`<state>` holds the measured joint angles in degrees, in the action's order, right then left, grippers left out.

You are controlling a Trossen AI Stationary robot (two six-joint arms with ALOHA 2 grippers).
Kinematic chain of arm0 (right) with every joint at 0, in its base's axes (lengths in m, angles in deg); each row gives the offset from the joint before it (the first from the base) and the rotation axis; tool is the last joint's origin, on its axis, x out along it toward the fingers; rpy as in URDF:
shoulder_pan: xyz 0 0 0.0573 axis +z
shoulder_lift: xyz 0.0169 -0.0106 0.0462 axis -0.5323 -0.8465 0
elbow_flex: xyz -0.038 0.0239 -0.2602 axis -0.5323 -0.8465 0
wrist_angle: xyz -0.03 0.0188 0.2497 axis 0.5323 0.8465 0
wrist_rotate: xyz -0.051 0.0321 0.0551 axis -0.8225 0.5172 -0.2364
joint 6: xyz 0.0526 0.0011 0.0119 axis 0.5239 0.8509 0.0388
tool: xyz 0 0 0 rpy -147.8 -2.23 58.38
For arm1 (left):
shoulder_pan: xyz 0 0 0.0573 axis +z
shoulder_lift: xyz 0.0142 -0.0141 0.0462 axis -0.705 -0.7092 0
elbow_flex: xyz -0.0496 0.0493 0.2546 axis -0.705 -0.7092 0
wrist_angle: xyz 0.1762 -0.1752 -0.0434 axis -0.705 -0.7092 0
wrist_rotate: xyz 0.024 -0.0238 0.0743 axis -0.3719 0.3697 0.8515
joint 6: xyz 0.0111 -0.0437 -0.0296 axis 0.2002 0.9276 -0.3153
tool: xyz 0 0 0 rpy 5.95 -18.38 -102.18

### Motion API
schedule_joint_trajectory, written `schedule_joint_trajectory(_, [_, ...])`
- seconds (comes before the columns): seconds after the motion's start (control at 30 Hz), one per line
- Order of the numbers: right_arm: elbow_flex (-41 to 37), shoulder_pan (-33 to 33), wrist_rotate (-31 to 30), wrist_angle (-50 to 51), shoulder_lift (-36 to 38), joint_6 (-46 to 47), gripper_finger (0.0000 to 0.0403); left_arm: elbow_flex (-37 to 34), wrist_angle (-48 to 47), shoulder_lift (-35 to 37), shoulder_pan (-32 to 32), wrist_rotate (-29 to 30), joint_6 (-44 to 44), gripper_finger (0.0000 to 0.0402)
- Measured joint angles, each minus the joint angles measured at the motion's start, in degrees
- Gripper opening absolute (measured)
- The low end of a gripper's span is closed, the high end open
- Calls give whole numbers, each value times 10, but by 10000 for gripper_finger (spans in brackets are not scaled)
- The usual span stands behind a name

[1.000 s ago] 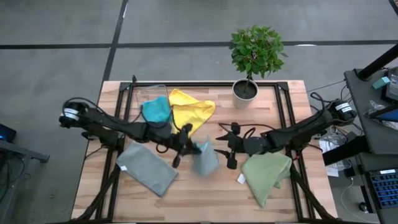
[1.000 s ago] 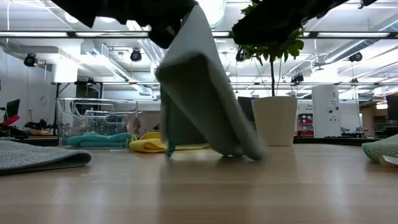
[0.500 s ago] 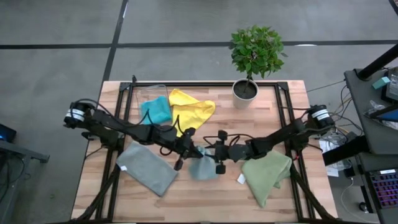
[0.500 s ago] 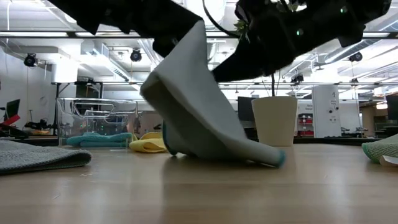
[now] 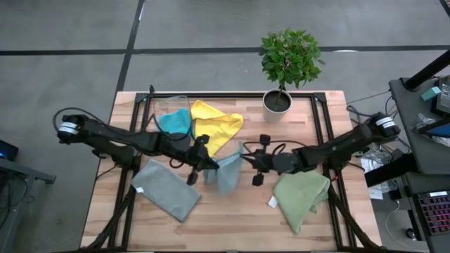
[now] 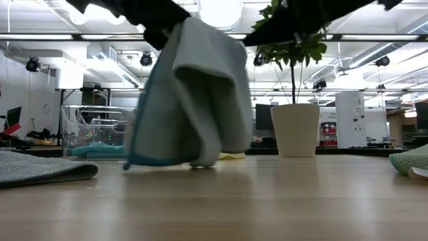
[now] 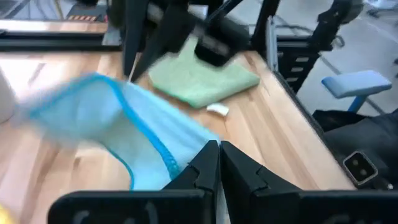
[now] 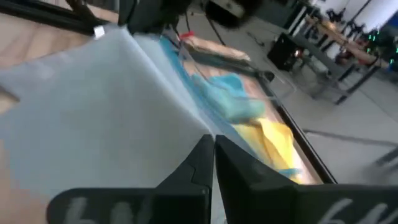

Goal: Fold microfiber towels
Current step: Fold the light blue microfiber towel

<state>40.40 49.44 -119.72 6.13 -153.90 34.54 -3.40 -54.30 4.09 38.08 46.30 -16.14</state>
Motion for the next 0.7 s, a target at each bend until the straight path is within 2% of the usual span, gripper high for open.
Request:
schedule_joint_trajectory(0.17, [0,27,8,76,30,54,8,-23,6,17,-5,12,39,0])
schedule_joint_trajectory(0.33, [0,63,10,145,19,109,8,-54,48,-19,-19,28,81,0])
schedule_joint_trajectory(0.43, [0,76,11,160,1,139,8,-67,113,-71,-25,30,110,0])
schedule_joint_trajectory(0.57, [0,81,11,160,-20,158,8,-56,208,-176,-35,20,158,0])
schedule_joint_trajectory(0.7, [0,81,11,159,-34,157,8,-14,220,-269,-45,-64,181,16])
